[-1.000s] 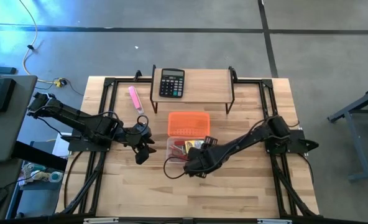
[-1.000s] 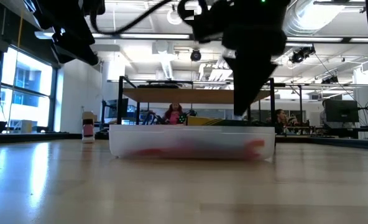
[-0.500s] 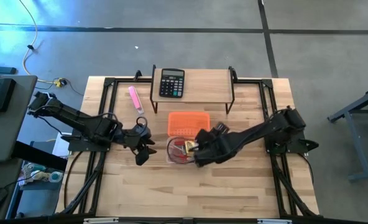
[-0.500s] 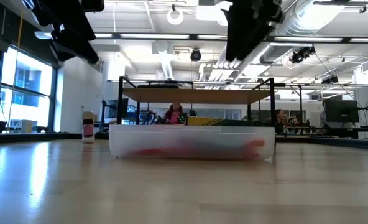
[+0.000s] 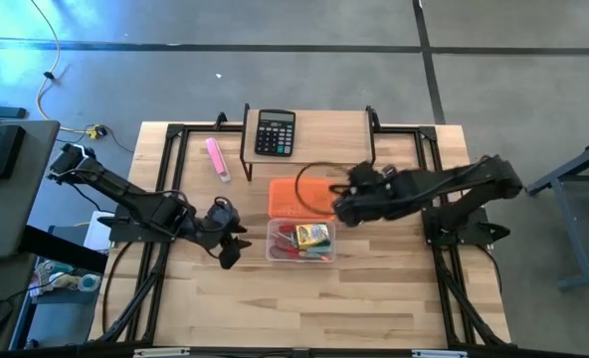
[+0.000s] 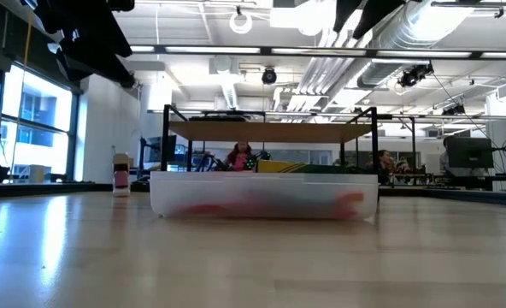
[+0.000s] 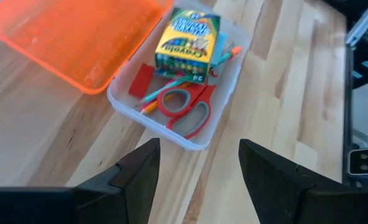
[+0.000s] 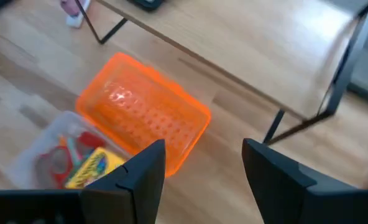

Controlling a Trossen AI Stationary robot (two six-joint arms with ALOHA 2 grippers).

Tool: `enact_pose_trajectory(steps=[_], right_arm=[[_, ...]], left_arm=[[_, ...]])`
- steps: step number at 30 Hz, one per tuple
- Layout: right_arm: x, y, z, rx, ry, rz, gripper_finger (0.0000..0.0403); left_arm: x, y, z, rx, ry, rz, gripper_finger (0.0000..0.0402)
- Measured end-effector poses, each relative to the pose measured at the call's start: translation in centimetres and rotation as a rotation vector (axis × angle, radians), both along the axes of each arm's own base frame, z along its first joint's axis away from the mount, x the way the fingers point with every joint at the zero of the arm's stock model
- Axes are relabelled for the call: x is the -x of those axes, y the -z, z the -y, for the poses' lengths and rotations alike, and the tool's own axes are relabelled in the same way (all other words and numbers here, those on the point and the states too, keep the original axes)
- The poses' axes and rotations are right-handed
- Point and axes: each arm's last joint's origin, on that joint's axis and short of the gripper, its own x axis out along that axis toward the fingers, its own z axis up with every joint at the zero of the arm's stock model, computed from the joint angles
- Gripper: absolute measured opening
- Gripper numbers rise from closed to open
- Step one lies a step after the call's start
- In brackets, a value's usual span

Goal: Pack school essentials
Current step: Move the supply box to the bottom left of the table

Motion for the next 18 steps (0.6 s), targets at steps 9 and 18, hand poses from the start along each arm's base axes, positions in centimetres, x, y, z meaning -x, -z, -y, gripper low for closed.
enact_pose_trajectory(steps=[9, 18], right_arm=[[3.6, -3.1, 2.5, -0.144, 0.060, 0.116, 0.0204], [1.5, -1.6, 1.6, -0.234, -0.110, -0.002, 0.0204]], left_arm=[[-1.2, 2.0, 0.6, 0.028, -0.059, -0.074, 0.0209], [-2.4, 2.6, 0.6, 0.013, 0.020, -0.067, 0.0209]])
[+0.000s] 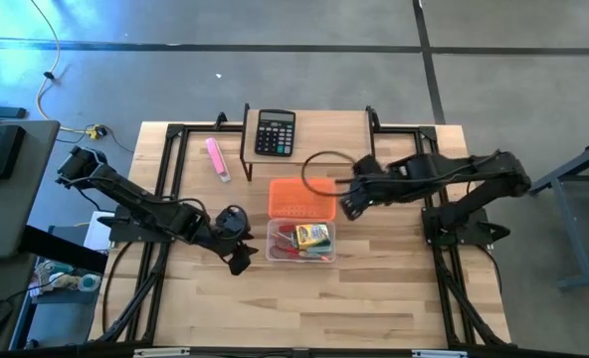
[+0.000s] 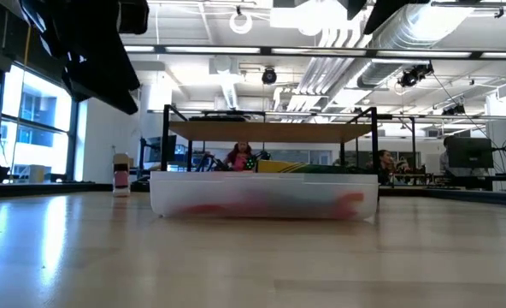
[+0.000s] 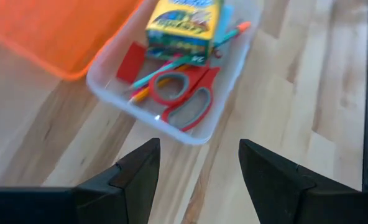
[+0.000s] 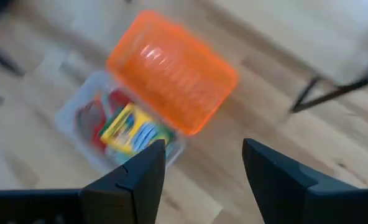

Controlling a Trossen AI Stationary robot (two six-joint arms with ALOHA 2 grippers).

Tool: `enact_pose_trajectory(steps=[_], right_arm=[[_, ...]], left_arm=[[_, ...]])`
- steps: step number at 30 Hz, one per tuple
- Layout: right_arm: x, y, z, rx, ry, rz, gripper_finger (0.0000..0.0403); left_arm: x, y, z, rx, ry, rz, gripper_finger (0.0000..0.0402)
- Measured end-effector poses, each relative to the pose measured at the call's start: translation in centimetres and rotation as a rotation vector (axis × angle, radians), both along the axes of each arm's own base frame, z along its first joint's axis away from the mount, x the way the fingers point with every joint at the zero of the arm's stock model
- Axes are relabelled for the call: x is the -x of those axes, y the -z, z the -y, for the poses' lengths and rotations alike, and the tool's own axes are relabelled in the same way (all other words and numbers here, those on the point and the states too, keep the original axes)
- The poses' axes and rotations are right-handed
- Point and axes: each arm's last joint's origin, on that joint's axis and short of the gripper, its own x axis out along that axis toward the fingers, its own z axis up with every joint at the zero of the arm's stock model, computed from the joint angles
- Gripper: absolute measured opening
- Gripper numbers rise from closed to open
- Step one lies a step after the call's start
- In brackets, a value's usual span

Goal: Pack school essentials
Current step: Move the supply box to the bottom left of the table

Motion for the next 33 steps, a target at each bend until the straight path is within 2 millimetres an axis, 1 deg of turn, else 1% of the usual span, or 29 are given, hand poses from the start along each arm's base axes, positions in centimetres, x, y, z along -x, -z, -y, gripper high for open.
enact_pose_trajectory(steps=[4, 6, 9, 14, 20, 25, 27, 33], right_arm=[[-2.0, 1.1, -1.2, -0.060, -0.188, -0.024, 0.0204], [-2.8, 1.8, -1.8, -0.081, -0.250, -0.047, 0.0204], [-3.7, 2.9, -2.4, -0.081, -0.266, -0.084, 0.0204], [-4.8, 4.3, -3.4, -0.056, -0.281, -0.125, 0.0204], [-5.2, 4.9, -4.0, -0.044, -0.276, -0.135, 0.0204], [-5.1, 4.8, -3.9, -0.040, -0.256, -0.127, 0.0204], [-5.1, 4.8, -3.9, -0.039, -0.255, -0.126, 0.0204], [-5.0, 4.8, -3.9, -0.039, -0.237, -0.129, 0.0204]], left_arm=[[-0.4, -0.4, 0.1, -0.071, 0.092, 0.040, 0.0209], [-0.6, -0.6, 0.2, -0.108, 0.137, 0.061, 0.0209], [-0.8, -0.7, 0.3, -0.163, 0.200, 0.083, 0.0209], [-1.8, 0.0, 0.6, -0.231, 0.279, 0.084, 0.0209], [-3.3, 2.2, 1.2, -0.235, 0.333, 0.051, 0.0209], [-4.3, 4.2, 1.2, -0.222, 0.310, 0.012, 0.0209], [-4.8, 4.7, 1.2, -0.208, 0.292, 0.019, 0.0209], [-5.5, 5.8, 1.5, -0.220, 0.309, 0.036, 0.0209]])
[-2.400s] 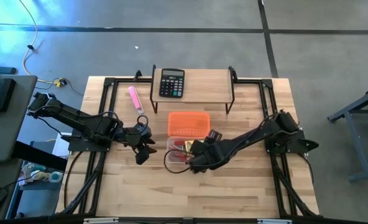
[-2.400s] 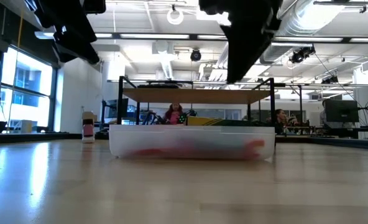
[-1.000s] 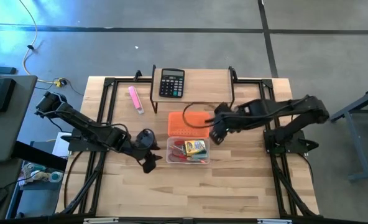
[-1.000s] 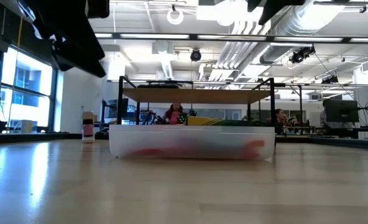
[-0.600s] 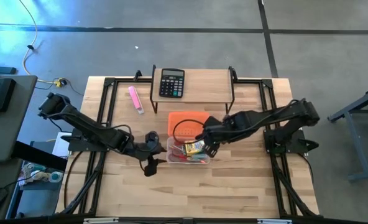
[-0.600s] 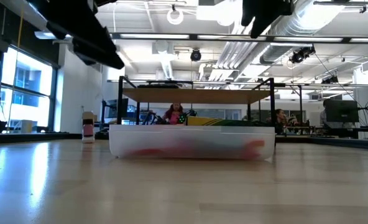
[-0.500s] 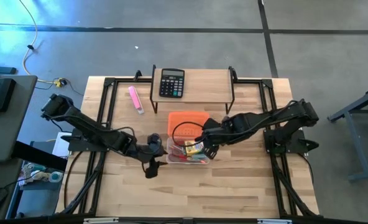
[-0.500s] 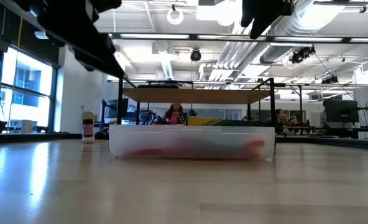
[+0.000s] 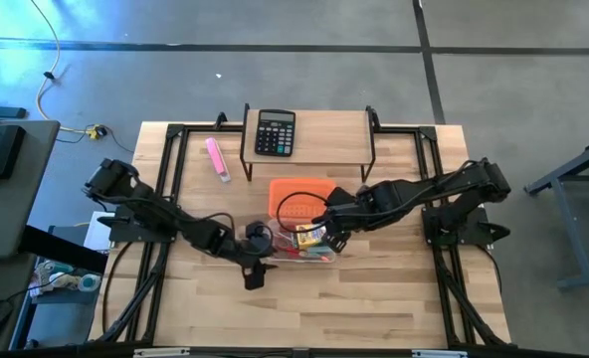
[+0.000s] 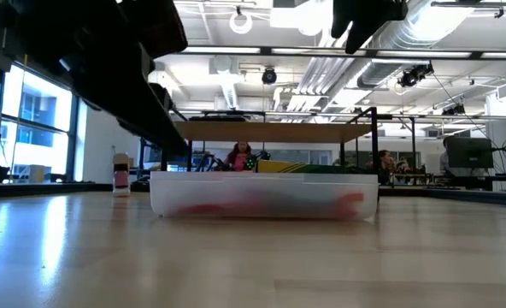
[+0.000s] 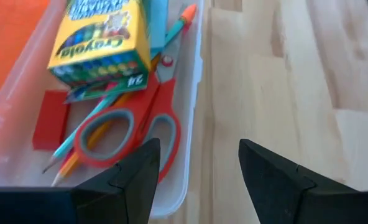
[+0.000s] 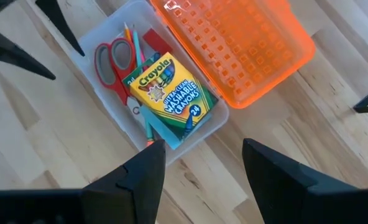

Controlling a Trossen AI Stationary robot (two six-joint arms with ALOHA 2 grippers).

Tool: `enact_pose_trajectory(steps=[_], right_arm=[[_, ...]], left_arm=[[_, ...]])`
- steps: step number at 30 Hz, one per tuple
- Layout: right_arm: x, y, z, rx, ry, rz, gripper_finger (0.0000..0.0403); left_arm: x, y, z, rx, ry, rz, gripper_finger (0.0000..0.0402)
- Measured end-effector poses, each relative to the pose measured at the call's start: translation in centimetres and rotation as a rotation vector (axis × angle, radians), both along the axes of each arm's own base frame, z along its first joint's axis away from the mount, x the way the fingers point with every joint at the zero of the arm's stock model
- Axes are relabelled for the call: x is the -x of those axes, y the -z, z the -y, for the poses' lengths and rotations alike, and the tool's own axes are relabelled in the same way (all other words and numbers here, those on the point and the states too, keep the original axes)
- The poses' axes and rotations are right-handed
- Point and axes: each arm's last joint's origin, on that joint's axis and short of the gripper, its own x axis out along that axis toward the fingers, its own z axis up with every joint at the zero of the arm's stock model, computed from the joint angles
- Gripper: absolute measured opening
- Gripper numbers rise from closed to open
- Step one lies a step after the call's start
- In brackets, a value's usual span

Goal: Pack school essentials
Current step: Move the supply box to the bottom left of the table

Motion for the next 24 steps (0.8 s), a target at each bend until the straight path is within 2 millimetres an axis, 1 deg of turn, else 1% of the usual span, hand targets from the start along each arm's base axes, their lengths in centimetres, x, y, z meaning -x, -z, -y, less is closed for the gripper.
enact_pose_trajectory(steps=[2, 11, 16, 19, 24], right_arm=[[0.0, 0.0, 0.0, 0.001, 0.000, -0.003, 0.0204], [0.1, 0.0, 0.0, 0.003, 0.000, -0.008, 0.0204], [0.1, 0.0, 0.0, 0.004, 0.000, -0.015, 0.0204], [0.2, 0.1, 0.0, 0.006, 0.000, -0.018, 0.0204], [0.2, 0.0, 0.1, 0.020, 0.004, -0.015, 0.0204]], left_arm=[[-0.3, 0.3, 0.1, 0.001, 0.002, 0.011, 0.0209], [-0.6, 2.4, 0.1, -0.021, -0.002, -0.054, 0.0209], [-0.6, 2.7, 0.4, -0.014, -0.021, -0.060, 0.0206], [-0.5, 2.7, 0.5, -0.023, -0.025, -0.061, 0.0191], [-0.3, 2.8, 1.1, -0.014, -0.002, -0.067, 0.0140]])
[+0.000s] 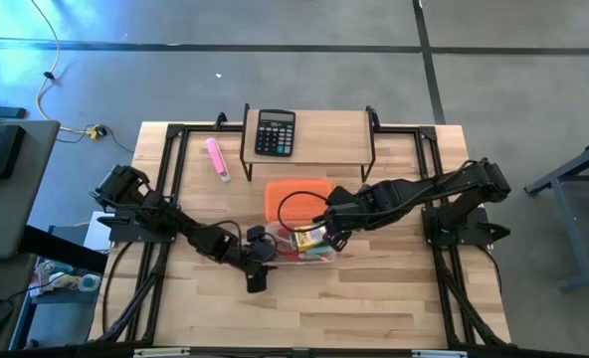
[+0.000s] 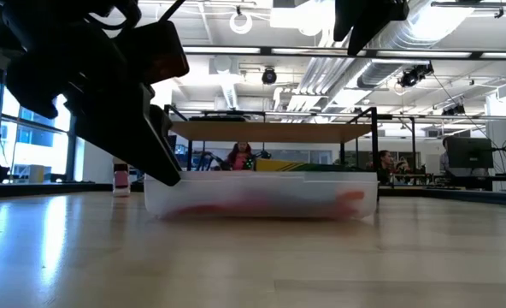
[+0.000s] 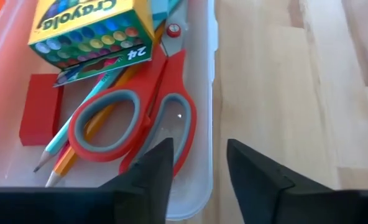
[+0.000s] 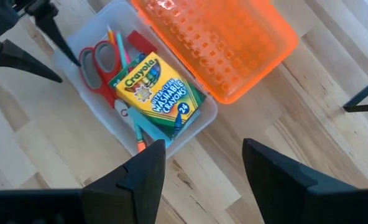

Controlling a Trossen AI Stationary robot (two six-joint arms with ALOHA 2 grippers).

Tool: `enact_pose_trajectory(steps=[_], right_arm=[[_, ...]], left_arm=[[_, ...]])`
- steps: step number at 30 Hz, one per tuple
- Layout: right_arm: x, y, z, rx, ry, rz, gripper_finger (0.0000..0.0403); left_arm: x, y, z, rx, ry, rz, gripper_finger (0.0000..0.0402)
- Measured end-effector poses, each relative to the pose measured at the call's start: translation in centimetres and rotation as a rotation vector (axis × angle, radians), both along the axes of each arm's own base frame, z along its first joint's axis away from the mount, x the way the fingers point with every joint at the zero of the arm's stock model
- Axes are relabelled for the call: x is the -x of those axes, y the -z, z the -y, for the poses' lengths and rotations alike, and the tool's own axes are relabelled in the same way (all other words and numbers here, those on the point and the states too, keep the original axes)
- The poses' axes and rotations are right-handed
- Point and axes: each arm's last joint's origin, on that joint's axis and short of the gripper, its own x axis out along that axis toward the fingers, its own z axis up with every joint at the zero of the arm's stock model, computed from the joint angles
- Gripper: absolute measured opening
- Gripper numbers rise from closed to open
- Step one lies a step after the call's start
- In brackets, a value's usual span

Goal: Pack school essentials
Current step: Move the supply box to the bottom left of the table

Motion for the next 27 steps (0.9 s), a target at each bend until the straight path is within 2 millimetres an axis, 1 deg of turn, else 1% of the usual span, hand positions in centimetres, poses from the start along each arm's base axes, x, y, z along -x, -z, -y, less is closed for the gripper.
enact_pose_trajectory(steps=[6, 12, 22, 27], right_arm=[[0.0, 0.0, 0.0, 0.001, 0.001, -0.003, 0.0204], [0.0, 0.0, 0.0, 0.000, 0.001, -0.003, 0.0204], [0.0, 0.0, 0.0, 0.000, 0.001, -0.003, 0.0204], [0.0, 0.0, 0.0, 0.000, 0.001, -0.003, 0.0204]], left_arm=[[0.4, 0.0, 1.2, 0.011, 0.047, -0.003, 0.0088], [1.0, 0.0, 2.9, 0.033, 0.124, -0.012, 0.0059], [2.7, 0.1, 6.1, 0.054, 0.256, -0.037, 0.0038], [3.6, 0.3, 7.1, 0.082, 0.253, -0.071, 0.0038]])
